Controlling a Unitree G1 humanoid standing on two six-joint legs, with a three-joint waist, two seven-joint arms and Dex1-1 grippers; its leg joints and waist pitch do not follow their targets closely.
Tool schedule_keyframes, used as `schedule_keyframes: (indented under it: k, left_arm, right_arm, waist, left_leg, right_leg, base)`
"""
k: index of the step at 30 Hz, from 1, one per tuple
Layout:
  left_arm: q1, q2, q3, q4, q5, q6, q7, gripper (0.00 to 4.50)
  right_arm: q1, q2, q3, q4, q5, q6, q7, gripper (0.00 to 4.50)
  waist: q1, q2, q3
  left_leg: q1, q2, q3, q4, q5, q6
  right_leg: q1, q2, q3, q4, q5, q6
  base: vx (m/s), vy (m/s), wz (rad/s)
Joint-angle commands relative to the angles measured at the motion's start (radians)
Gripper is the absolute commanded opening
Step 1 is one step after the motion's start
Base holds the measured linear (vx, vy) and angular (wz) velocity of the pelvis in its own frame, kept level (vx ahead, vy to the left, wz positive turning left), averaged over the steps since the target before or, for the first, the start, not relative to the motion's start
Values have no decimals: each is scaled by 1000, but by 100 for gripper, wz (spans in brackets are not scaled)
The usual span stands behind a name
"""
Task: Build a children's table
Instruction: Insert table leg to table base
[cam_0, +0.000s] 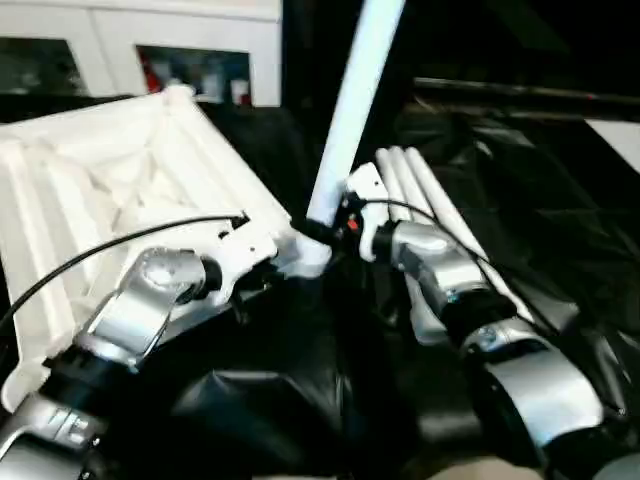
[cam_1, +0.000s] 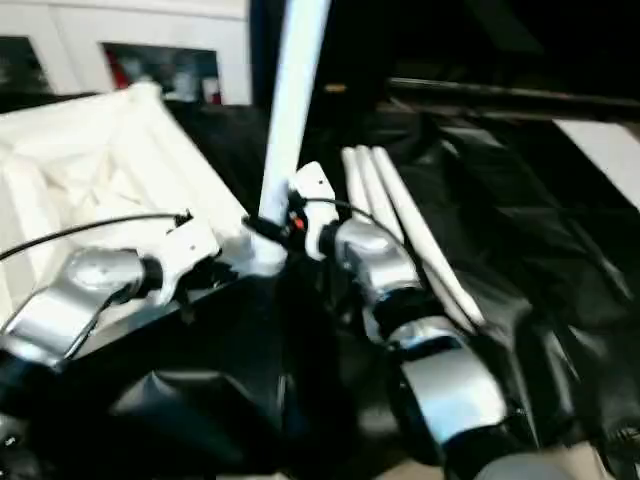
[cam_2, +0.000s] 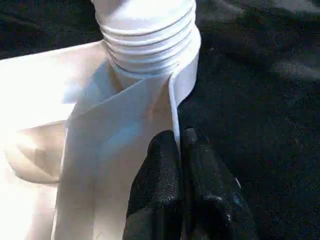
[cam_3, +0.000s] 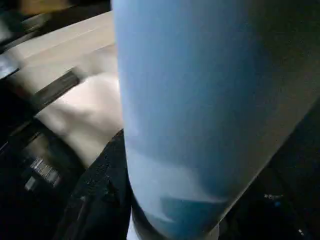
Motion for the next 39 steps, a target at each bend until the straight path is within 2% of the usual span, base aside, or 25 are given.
schedule_keyframes:
  k: [1, 2, 4, 6, 10, 12, 14, 16, 22, 25, 28, 29, 30, 32, 34, 35, 36, 37, 38, 39]
  left_arm:
    - [-1, 49, 28, -78, -17, -52, -95, 0]
    - [-1, 49, 28, -78, -17, -52, -95, 0]
    - [4, 59, 27, -79, -23, -70, -109, 0]
    - [6, 63, 27, -78, -27, -79, -113, 0]
    - [6, 70, 26, -77, -38, -94, -124, 0]
    - [6, 74, 28, -75, -46, -101, -133, 0]
    - [5, 77, 32, -69, -47, -108, -145, 0]
    - [4, 80, 34, -63, -46, -112, -150, 0]
    - [-1, 85, 33, -42, -40, -121, -153, 0]
    - [-1, 82, 33, -42, -38, -118, -149, 0]
    - [0, 72, 41, -34, -33, -108, -125, 0]
    - [-7, 59, 50, -16, -21, -93, -90, 0]
    - [-9, 56, 52, -12, -19, -89, -81, 0]
    - [-28, 23, 68, 16, -3, -18, -7, 0]
    - [-44, -4, 79, 38, 9, 22, 50, 0]
    - [-80, -75, 109, 96, 26, 101, 177, 0]
    - [-91, -97, 119, 114, 29, 124, 214, 0]
    - [-106, -129, 132, 139, 32, 155, 266, 0]
    - [-129, -180, 136, 182, 45, 195, 343, 0]
    - [-131, -188, 135, 188, 47, 197, 353, 0]
  right_arm:
    - [112, -105, 65, 127, -141, 72, 23, 190]
    - [112, -105, 65, 127, -141, 72, 23, 190]
    - [121, -125, 87, 112, -152, 70, 67, 190]
    - [132, -142, 107, 96, -158, 61, 103, 190]
    - [151, -157, 115, 74, -149, 62, 129, 190]
    - [157, -159, 112, 71, -145, 58, 134, 190]
    - [163, -163, 113, 67, -140, 61, 145, 190]
    - [165, -164, 115, 65, -137, 63, 150, 190]
    - [176, -166, 120, 60, -144, 58, 152, 190]
    - [178, -162, 116, 64, -147, 58, 131, 190]
    - [172, -141, 83, 87, -131, 61, 50, 190]
    - [159, -120, 37, 116, -108, 65, -63, 190]
    - [156, -116, 26, 124, -102, 66, -91, 190]
    - [139, -91, -37, 166, -69, 78, -266, 190]
    - [134, -81, -62, 181, -54, 84, -334, 190]
    - [126, -57, -101, 204, -31, 88, -467, 190]
    - [122, -49, -110, 210, -25, 89, -504, 190]
    - [118, -38, -123, 219, -18, 89, -558, 190]
    - [105, -9, -140, 236, -9, 94, -661, 190]
    - [102, -3, -143, 239, -7, 96, -675, 190]
  waist:
    - [1, 27, -67]
    - [1, 25, -68]
    - [3, 23, -70]
    - [4, 24, -70]
    - [6, 20, -64]
    - [7, 22, -59]
    - [7, 22, -59]
    - [7, 21, -61]
    - [7, 18, -68]
    - [6, 17, -68]
    - [7, 15, -67]
    - [6, 14, -65]
    - [5, 15, -64]
    - [2, 17, -61]
    - [2, 17, -62]
    - [-3, 15, -58]
    - [-1, 22, -62]
    - [-2, 19, -61]
    - [-5, 22, -59]
    - [-5, 21, -60]
  left_leg:
    - [8, 41, 0, -56, -171, 39]
    - [9, 39, 3, -53, -142, 46]
    - [8, 38, 2, -52, -122, 51]
    - [10, 39, 2, -51, -131, 53]
    - [9, 42, -2, -57, -201, 25]
    - [12, 44, -5, -63, -272, 1]
    - [18, 45, -6, -63, -296, -8]
    - [15, 44, -7, -63, -290, -10]
    - [11, 43, -7, -60, -237, -7]
    - [11, 43, -6, -60, -245, -9]
    - [10, 42, -7, -60, -250, -11]
    - [10, 43, -7, -62, -255, -15]
    - [12, 42, -7, -62, -270, -24]
    - [16, 42, -9, -65, -310, -43]
    - [19, 43, -12, -64, -328, -52]
    - [18, 41, -12, -66, -359, -61]
    - [22, 43, -14, -64, -367, -67]
    - [22, 41, -15, -63, -376, -66]
    - [17, 38, -16, -64, -384, -68]
    - [18, 39, -18, -64, -392, -71]
  right_leg:
    - [44, -78, 70, -48, -85, -240]
    - [46, -74, 70, -42, -30, -255]
    - [53, -74, 67, -37, 3, -263]
    - [53, -73, 67, -38, -7, -261]
    - [55, -78, 68, -50, -138, -238]
    - [50, -81, 69, -63, -268, -202]
    - [45, -81, 70, -67, -309, -190]
    - [47, -81, 70, -67, -309, -186]
    - [52, -77, 68, -55, -217, -200]
    - [52, -76, 67, -54, -205, -206]
    - [52, -78, 68, -55, -229, -199]
    - [50, -77, 69, -57, -245, -194]
    - [48, -78, 69, -60, -277, -187]
    - [43, -79, 69, -66, -345, -172]
    - [42, -81, 68, -69, -377, -164]
    - [39, -80, 67, -77, -427, -149]
    - [38, -82, 66, -75, -429, -149]
    - [37, -83, 64, -81, -447, -143]
    - [38, -81, 62, -82, -462, -129]
    - [36, -81, 61, -84, -471, -123]
  base:
    - [84, -37, 4]
    - [71, -24, 7]
    - [0, 0, 0]
    - [0, 0, 0]
    - [0, 0, 0]
    - [0, 0, 0]
    - [0, 0, 0]
    - [0, 0, 0]
    - [0, 0, 0]
    - [0, 0, 0]
    - [0, 0, 0]
    - [0, 0, 0]
    - [0, 0, 0]
    - [0, 0, 0]
    - [-33, -1, -1]
    - [0, 0, 0]
    - [0, 0, 0]
    - [0, 0, 0]
    - [0, 0, 0]
    - [0, 0, 0]
